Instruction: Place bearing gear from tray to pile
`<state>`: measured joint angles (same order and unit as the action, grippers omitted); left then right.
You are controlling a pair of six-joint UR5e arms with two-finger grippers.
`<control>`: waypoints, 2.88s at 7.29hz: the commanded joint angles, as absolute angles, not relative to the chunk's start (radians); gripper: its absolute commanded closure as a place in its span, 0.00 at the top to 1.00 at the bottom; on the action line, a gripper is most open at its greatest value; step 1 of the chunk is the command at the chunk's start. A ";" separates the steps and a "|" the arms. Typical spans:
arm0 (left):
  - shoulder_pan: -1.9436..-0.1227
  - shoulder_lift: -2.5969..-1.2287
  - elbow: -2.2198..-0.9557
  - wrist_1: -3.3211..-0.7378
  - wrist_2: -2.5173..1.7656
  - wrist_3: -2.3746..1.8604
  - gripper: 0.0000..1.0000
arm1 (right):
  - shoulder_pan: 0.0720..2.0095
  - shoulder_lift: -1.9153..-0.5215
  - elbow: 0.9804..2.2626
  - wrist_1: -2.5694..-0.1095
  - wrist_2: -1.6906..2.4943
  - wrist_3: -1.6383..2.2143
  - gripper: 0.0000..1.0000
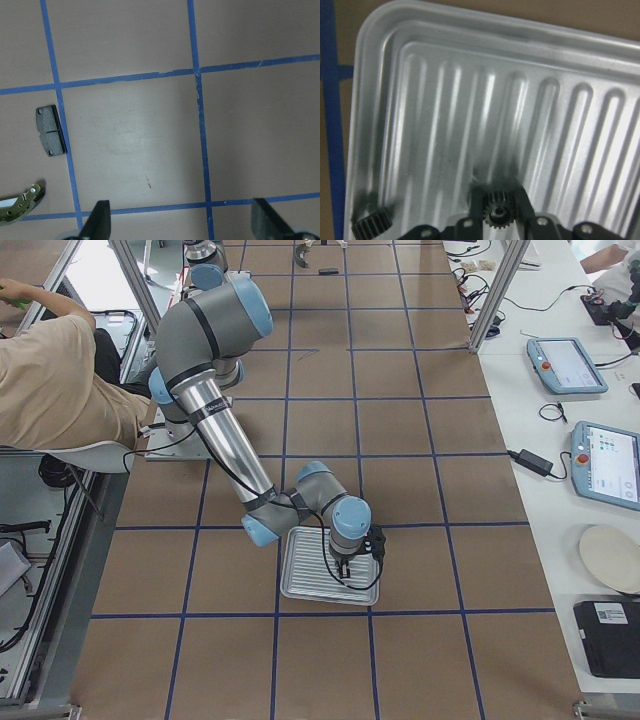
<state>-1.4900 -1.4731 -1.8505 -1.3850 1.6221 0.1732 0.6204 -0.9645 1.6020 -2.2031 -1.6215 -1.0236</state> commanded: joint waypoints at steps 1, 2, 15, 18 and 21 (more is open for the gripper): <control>-1.493 -1.473 -1.850 -1.379 1.626 0.172 1.00 | 0.655 -0.983 1.600 -2.197 -1.657 -1.020 0.00; -1.491 -1.483 -1.856 -1.381 1.625 0.173 1.00 | 0.702 -1.026 1.600 -2.189 -1.660 -1.019 0.00; -1.493 -1.467 -1.902 -1.339 1.629 0.172 1.00 | 2.021 -1.151 1.704 -2.051 -1.495 0.403 0.00; -1.494 -1.457 -1.905 -1.356 1.629 0.170 1.00 | 2.025 -1.135 1.745 -2.159 -1.486 0.402 0.87; -1.499 -1.471 -1.908 -1.351 1.629 0.157 1.00 | 1.965 -1.161 1.787 -2.335 -1.540 0.283 1.00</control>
